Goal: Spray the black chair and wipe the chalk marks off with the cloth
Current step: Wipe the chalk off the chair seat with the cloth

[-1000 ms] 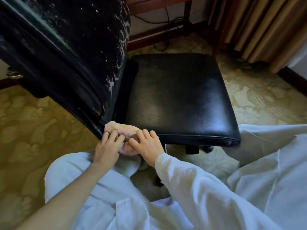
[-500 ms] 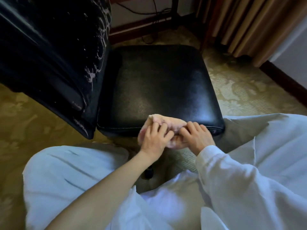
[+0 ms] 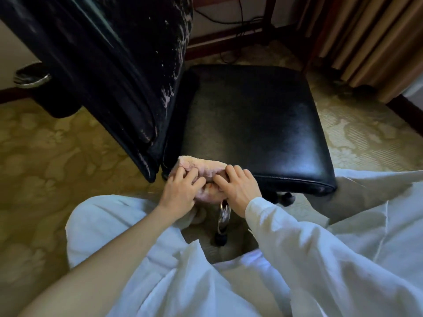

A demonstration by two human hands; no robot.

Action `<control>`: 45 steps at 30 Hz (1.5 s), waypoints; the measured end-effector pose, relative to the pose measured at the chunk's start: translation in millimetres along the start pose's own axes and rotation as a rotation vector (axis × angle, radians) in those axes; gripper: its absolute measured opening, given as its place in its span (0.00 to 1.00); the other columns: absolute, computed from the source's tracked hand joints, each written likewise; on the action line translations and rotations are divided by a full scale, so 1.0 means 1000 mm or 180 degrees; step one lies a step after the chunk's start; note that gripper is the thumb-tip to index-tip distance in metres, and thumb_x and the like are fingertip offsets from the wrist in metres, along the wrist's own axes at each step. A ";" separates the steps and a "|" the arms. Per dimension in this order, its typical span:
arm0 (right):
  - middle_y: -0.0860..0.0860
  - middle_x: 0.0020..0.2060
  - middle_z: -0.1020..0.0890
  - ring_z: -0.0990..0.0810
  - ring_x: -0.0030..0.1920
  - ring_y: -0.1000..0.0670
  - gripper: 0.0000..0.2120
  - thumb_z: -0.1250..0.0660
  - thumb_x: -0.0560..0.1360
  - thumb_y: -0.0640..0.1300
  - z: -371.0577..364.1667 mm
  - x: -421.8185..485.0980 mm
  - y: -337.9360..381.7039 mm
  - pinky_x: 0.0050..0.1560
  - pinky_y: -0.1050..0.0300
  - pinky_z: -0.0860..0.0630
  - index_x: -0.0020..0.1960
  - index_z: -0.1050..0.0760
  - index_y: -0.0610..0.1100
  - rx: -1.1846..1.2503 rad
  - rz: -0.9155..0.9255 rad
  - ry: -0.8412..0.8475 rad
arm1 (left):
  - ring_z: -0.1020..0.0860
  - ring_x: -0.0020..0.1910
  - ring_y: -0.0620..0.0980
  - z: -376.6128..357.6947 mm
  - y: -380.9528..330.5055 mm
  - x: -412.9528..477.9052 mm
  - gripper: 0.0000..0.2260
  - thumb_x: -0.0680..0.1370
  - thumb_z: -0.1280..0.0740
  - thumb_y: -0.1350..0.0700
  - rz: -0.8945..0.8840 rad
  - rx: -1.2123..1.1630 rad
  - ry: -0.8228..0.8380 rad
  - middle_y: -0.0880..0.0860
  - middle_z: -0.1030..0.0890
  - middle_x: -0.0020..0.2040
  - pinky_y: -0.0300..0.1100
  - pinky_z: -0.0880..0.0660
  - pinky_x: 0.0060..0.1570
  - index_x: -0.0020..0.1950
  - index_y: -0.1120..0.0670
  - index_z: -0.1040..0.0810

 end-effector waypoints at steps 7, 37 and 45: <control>0.44 0.57 0.26 0.27 0.53 0.42 0.23 0.29 0.68 0.45 -0.007 0.050 0.085 0.48 0.49 0.30 0.61 0.31 0.48 -0.0146 0.0479 -0.0083 | 0.25 0.42 0.60 -0.014 0.079 -0.045 0.23 0.55 0.23 0.66 0.0564 0.0029 0.0343 0.56 0.25 0.48 0.45 0.27 0.23 0.47 0.54 0.24; 0.43 0.41 0.24 0.25 0.36 0.41 0.30 0.22 0.54 0.40 -0.009 -0.111 -0.177 0.32 0.51 0.27 0.49 0.36 0.45 -0.0316 -0.1004 -0.0719 | 0.26 0.40 0.56 -0.006 -0.193 0.088 0.04 0.74 0.35 0.60 -0.1133 -0.0206 -0.0975 0.53 0.23 0.44 0.48 0.27 0.35 0.44 0.52 0.24; 0.44 0.49 0.25 0.27 0.44 0.43 0.34 0.22 0.57 0.47 -0.016 -0.057 -0.072 0.40 0.51 0.29 0.57 0.37 0.49 -0.0302 -0.0246 -0.0362 | 0.25 0.41 0.61 -0.009 -0.086 0.037 0.12 0.75 0.44 0.60 -0.1037 0.0089 -0.0867 0.57 0.21 0.46 0.53 0.24 0.45 0.46 0.55 0.21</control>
Point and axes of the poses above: each hand's wrist, its own x-axis towards the middle knuckle, its own z-axis out of the back of the hand, y = z × x, the point moved 6 cm from there along x, towards the middle knuckle
